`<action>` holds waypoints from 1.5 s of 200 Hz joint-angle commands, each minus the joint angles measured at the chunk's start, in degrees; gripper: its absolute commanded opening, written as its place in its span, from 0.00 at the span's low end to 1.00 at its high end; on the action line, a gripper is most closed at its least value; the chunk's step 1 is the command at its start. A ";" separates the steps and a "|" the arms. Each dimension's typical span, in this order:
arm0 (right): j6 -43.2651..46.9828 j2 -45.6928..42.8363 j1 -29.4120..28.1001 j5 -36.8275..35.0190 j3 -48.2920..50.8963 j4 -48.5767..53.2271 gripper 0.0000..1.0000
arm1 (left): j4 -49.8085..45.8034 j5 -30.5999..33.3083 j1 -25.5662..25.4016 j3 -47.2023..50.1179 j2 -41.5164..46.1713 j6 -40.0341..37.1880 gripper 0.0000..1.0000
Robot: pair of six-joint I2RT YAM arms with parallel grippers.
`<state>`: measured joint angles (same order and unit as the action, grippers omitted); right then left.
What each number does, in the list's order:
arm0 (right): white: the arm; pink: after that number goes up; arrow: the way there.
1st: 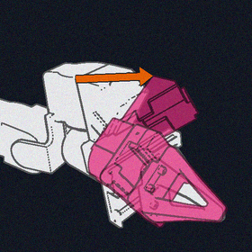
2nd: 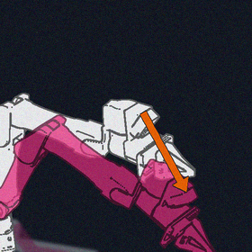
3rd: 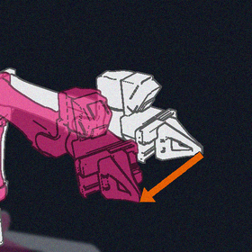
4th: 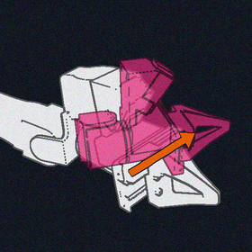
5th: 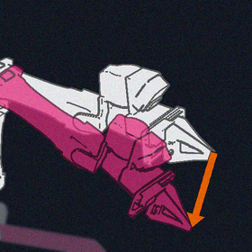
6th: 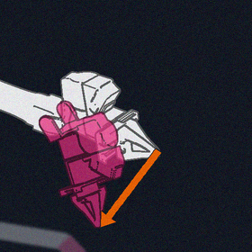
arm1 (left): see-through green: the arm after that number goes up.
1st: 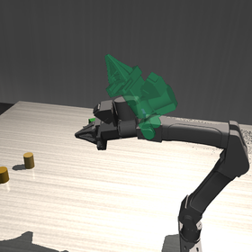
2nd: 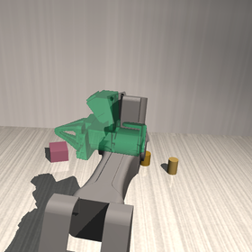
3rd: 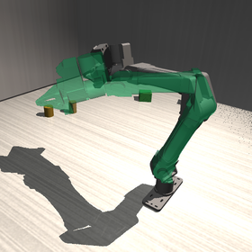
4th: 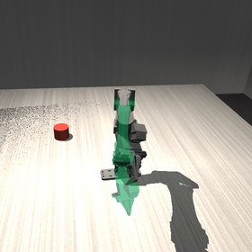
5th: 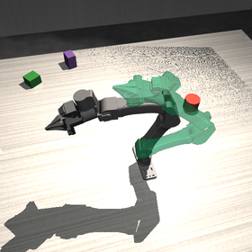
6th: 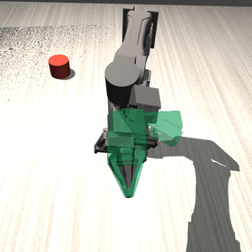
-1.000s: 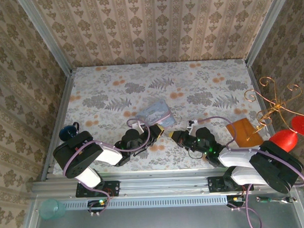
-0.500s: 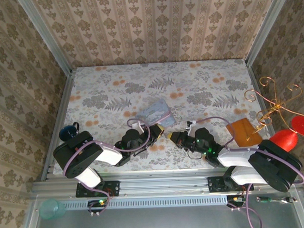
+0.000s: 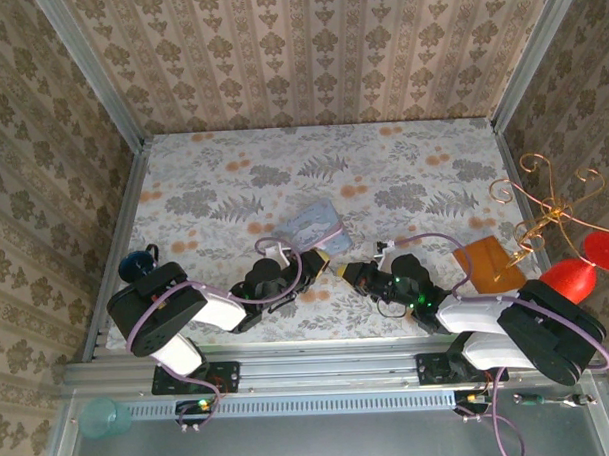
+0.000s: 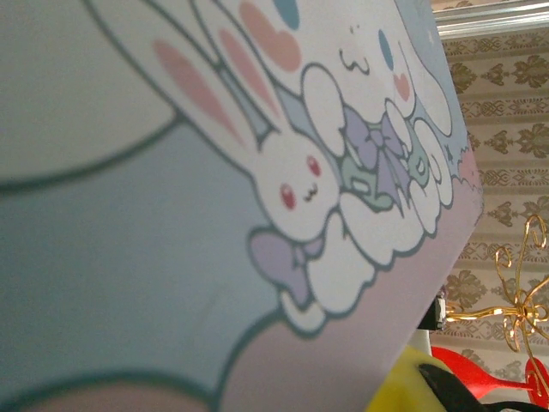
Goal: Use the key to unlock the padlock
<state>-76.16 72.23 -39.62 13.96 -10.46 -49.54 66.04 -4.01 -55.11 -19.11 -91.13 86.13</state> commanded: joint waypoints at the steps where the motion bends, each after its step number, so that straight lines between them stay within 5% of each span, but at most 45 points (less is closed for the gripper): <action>1: 0.07 0.87 0.65 -0.78 -3.11 -1.22 0.00 | 4.47 -5.14 -2.53 -2.33 -0.10 -0.50 0.00; 206: 0.00 -0.86 4.28 1.74 -3.34 -0.36 0.00 | 5.20 -4.85 -3.85 -3.59 -2.65 -1.47 0.00; 230: 5.33 -7.00 4.12 -0.47 -4.88 14.92 0.01 | -0.18 -4.44 -2.34 -2.87 -0.89 -4.36 0.00; 263: 13.64 -16.54 3.37 -5.05 -7.33 37.36 0.29 | -7.07 -5.66 1.66 -2.32 -0.11 -9.02 0.00; 300: 23.32 -15.01 -0.20 -7.51 -12.36 54.06 0.34 | -15.79 -8.02 5.20 -4.21 -0.85 -15.41 0.00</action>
<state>-62.15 55.53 -36.88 10.55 -19.03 -13.32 56.95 -10.00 -51.66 -21.41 -92.51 76.77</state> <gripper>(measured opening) 0.335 0.153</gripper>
